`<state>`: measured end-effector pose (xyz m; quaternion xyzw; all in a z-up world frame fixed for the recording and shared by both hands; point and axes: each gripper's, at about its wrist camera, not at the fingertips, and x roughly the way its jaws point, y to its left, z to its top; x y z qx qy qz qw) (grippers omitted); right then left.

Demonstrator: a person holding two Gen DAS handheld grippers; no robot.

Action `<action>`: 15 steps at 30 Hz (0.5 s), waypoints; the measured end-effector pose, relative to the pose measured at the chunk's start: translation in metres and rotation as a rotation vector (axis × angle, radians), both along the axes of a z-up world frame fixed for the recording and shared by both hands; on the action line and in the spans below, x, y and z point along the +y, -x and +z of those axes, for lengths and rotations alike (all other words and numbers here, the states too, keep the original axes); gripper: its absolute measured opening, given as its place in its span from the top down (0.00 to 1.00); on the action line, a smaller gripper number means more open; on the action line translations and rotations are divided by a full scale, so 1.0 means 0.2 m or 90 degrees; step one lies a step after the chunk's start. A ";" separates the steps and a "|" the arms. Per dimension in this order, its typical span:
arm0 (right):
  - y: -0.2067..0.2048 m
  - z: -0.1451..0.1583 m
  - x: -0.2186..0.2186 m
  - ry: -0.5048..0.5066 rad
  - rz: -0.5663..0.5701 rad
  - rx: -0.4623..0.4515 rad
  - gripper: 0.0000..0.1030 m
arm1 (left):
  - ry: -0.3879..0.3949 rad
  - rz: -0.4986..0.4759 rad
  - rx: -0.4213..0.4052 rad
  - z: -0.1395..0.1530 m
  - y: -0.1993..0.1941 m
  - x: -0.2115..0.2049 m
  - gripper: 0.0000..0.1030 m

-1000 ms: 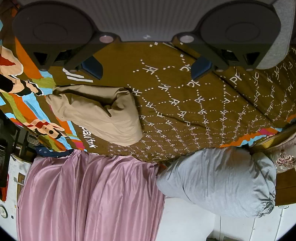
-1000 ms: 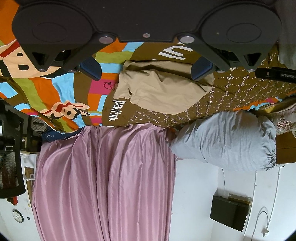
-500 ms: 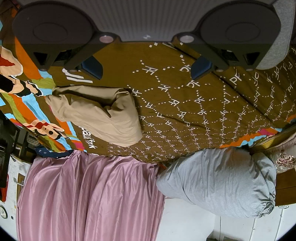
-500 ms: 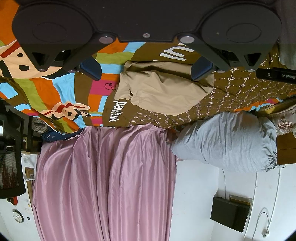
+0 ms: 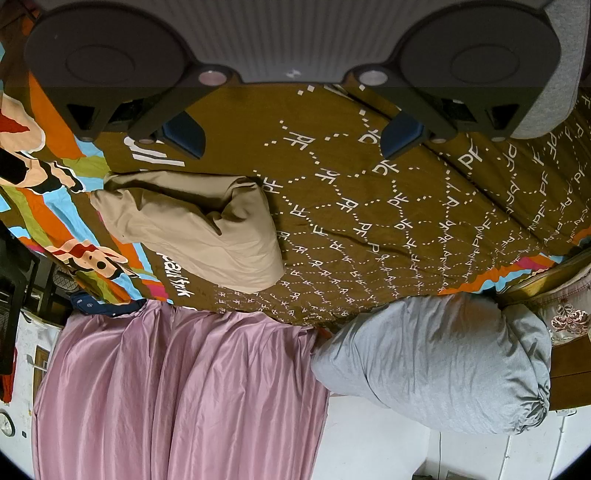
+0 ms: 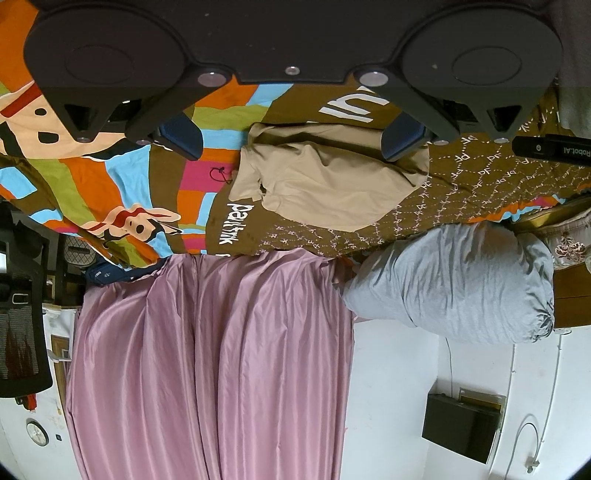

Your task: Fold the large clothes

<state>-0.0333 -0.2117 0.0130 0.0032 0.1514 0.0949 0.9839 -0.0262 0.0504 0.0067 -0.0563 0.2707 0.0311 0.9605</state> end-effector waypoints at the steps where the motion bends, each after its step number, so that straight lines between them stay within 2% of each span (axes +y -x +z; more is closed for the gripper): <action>1: 0.00 0.00 0.00 0.000 -0.001 0.000 0.01 | 0.000 0.000 0.000 0.00 0.00 0.00 0.01; 15: 0.00 0.00 -0.01 0.000 -0.001 0.001 0.01 | 0.000 0.000 0.001 0.00 0.00 0.00 0.01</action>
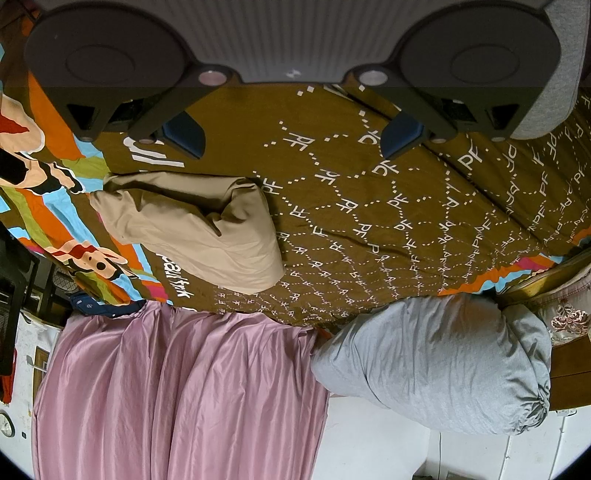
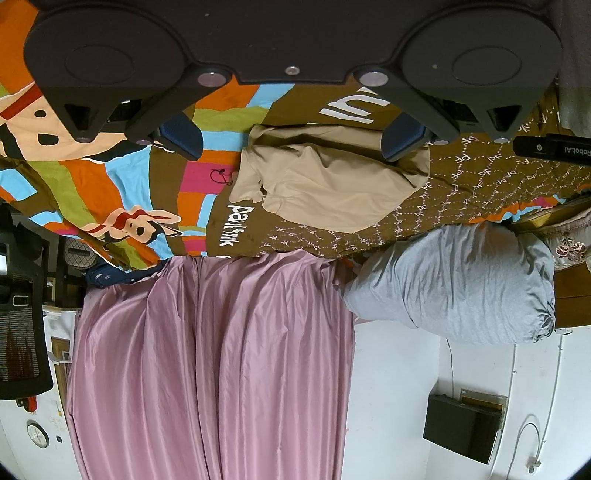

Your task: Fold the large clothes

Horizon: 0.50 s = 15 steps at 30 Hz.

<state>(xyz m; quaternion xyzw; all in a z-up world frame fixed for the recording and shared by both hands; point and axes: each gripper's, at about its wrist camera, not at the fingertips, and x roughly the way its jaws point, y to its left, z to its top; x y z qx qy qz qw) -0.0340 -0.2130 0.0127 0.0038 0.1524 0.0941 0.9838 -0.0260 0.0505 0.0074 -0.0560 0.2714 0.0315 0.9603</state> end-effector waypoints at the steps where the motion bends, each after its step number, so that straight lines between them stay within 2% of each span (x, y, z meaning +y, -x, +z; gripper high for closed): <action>1: 0.00 0.00 0.00 0.000 0.000 0.000 0.01 | 0.000 0.000 0.000 0.00 0.00 0.00 0.01; 15: 0.02 -0.03 -0.01 -0.003 -0.004 0.006 0.01 | -0.001 0.000 0.001 0.00 0.00 0.00 0.01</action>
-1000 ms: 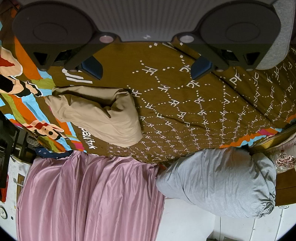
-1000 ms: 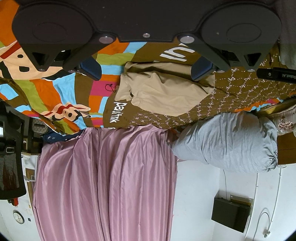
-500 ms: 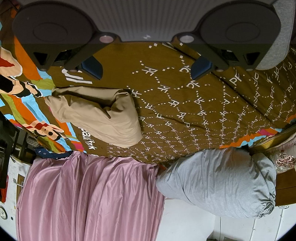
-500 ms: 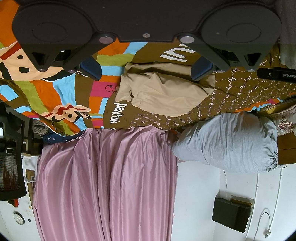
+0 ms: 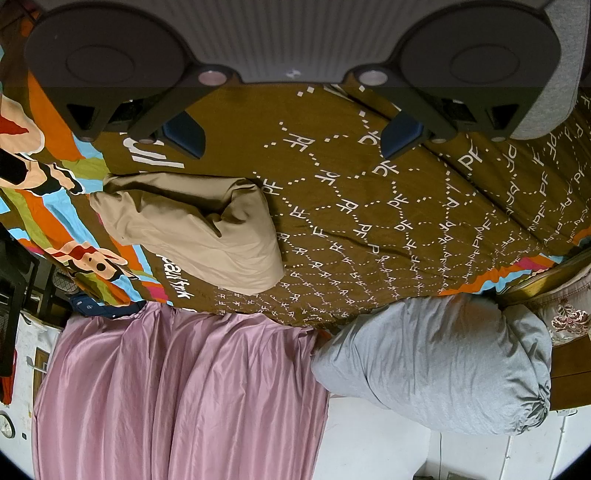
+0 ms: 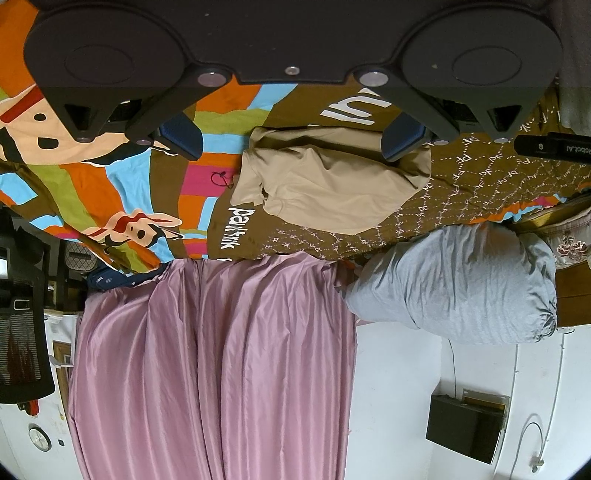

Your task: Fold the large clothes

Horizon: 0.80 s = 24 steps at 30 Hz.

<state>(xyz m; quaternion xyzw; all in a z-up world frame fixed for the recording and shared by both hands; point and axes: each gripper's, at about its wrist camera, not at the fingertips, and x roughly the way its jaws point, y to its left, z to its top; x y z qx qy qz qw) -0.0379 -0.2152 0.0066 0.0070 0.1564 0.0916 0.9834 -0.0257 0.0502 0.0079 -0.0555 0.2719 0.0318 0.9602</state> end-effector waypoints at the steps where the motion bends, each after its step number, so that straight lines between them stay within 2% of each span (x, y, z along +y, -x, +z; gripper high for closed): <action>1: 0.00 0.00 0.00 0.000 0.000 0.000 0.01 | 0.000 0.000 0.000 0.00 0.00 0.00 0.01; 10: -0.01 0.01 0.00 0.000 0.000 0.001 0.01 | 0.001 -0.002 0.005 0.00 0.00 0.00 0.01; 15: -0.01 0.01 0.00 0.000 0.000 0.001 0.01 | -0.024 0.014 0.049 -0.03 -0.02 0.01 0.01; 24: -0.02 0.01 0.01 -0.001 -0.002 0.002 0.01 | -0.030 0.008 0.047 -0.03 -0.02 0.02 0.01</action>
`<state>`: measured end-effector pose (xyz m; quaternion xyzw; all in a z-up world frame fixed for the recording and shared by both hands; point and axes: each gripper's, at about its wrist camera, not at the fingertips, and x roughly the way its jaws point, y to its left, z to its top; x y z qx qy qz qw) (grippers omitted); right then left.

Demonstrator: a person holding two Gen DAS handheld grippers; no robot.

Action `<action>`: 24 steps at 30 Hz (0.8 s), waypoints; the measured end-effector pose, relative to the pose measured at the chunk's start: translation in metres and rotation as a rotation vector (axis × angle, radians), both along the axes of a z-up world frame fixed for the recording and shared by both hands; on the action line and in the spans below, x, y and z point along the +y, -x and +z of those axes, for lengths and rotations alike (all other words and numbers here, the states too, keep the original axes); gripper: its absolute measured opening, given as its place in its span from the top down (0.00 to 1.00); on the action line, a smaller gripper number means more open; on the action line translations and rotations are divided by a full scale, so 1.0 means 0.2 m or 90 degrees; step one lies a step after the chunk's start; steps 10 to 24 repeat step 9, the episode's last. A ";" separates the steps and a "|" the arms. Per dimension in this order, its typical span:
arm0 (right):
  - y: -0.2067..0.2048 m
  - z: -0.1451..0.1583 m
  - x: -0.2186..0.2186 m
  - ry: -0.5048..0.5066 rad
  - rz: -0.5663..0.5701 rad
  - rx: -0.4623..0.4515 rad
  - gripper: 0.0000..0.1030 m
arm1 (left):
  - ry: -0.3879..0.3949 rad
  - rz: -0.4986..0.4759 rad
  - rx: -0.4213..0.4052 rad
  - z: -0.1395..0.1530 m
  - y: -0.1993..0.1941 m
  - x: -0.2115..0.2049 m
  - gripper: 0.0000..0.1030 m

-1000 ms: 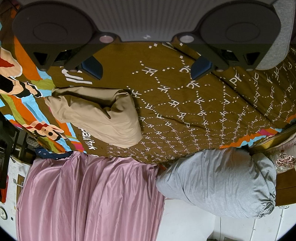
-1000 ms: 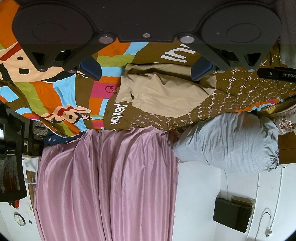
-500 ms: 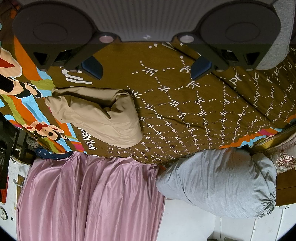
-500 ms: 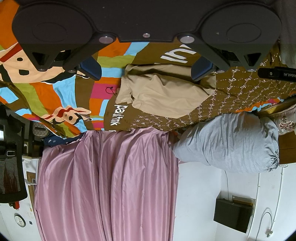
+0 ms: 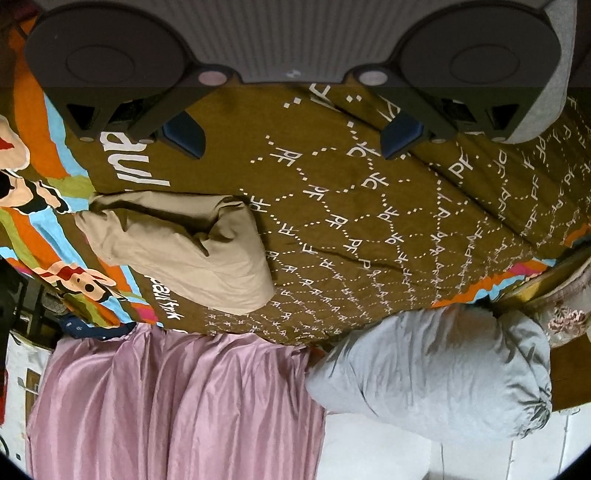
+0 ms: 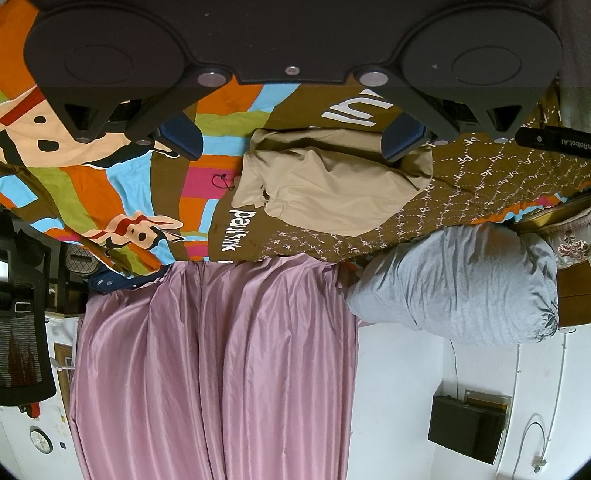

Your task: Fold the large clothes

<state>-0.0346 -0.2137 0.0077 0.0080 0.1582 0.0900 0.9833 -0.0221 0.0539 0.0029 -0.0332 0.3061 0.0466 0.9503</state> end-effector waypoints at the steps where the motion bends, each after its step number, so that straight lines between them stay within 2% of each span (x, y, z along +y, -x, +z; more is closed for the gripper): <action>1: 0.00 0.00 0.00 0.000 0.000 0.000 0.01 | -0.002 -0.001 0.000 0.00 -0.01 0.00 0.01; 24: 0.01 -0.02 0.00 -0.001 -0.002 0.003 0.01 | 0.000 0.003 0.007 0.00 -0.02 0.00 0.01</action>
